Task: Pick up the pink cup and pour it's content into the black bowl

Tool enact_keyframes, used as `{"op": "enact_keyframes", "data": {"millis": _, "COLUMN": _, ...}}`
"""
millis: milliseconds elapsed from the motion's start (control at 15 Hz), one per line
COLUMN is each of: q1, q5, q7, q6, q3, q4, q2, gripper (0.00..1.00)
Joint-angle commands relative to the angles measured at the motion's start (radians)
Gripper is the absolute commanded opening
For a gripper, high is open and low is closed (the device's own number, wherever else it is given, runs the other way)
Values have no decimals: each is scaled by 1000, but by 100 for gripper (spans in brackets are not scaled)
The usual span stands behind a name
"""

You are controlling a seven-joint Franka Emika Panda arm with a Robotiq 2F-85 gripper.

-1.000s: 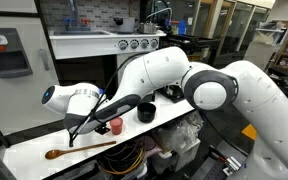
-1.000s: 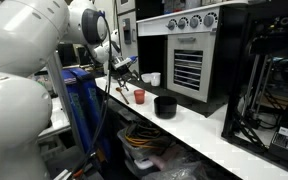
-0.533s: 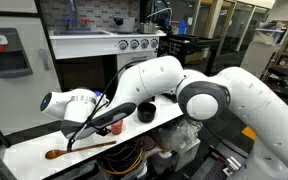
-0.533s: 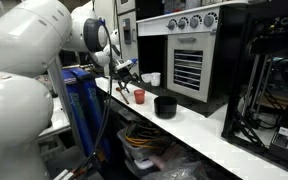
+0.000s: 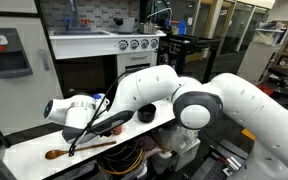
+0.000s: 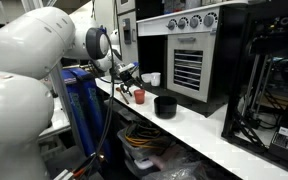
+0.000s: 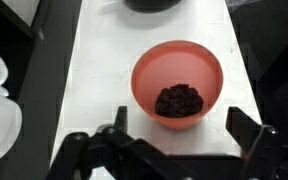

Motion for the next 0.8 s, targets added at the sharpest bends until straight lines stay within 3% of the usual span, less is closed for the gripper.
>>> {"op": "enact_keyframes", "data": {"millis": 0, "q1": 15, "q5": -8, "q7": -52, "q6": -53, "q3": -15, "q4": 66, "q2": 46, "gripper": 100}}
{"op": "enact_keyframes", "data": {"millis": 733, "q1": 42, "q5": -50, "q7": -142, "q6": -119, "q3": -42, "q4": 105, "q2": 89, "gripper": 100}}
